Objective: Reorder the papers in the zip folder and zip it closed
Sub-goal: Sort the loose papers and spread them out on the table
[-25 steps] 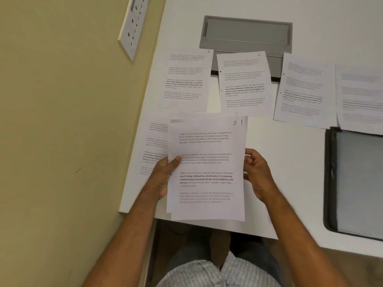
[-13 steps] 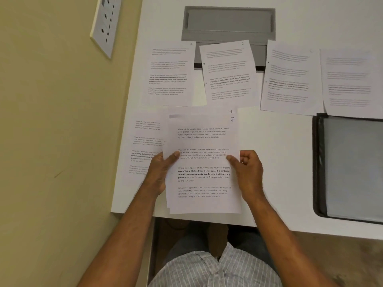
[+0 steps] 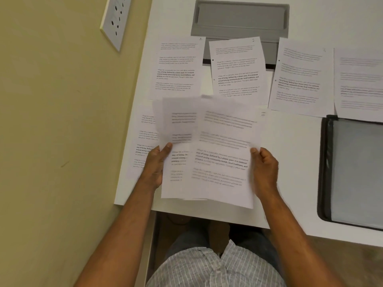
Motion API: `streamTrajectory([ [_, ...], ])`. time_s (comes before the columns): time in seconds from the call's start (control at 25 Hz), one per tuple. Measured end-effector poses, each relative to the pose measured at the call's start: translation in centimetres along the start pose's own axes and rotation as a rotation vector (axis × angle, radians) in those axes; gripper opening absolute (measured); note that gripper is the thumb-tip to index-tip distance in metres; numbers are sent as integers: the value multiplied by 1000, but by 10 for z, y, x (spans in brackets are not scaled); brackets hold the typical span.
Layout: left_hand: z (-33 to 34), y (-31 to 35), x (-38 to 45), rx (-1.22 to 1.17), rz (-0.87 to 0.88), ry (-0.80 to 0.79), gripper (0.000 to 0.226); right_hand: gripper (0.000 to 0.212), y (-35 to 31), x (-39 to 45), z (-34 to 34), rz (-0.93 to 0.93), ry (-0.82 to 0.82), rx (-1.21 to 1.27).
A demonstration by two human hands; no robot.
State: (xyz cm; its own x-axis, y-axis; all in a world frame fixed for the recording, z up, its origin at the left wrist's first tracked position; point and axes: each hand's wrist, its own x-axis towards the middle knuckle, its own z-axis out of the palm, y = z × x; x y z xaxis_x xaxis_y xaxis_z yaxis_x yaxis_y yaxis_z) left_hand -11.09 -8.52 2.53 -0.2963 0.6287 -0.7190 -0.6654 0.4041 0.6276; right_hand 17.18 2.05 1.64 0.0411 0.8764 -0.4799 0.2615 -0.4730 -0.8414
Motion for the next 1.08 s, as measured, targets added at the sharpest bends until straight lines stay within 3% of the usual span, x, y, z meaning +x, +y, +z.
streamTrajectory([
  [0.2, -32, 14, 2, -157, 67, 150, 33, 37, 13, 20, -26, -7, 120, -108],
  [0.28, -43, 14, 6, -199, 84, 172, 43, 39, 23, 21, -28, -6, 111, -173],
  [0.48, -55, 10, 11, -323, 21, 94, 72, 38, 41, 12, -13, -4, 25, -232],
  [0.84, -52, 6, 5, -308, -32, -57, 78, 31, 45, 1, 32, 34, -49, -161],
  [1.08, -30, -1, -1, -71, -90, -17, 48, 17, 51, 10, 38, 113, -93, -212],
])
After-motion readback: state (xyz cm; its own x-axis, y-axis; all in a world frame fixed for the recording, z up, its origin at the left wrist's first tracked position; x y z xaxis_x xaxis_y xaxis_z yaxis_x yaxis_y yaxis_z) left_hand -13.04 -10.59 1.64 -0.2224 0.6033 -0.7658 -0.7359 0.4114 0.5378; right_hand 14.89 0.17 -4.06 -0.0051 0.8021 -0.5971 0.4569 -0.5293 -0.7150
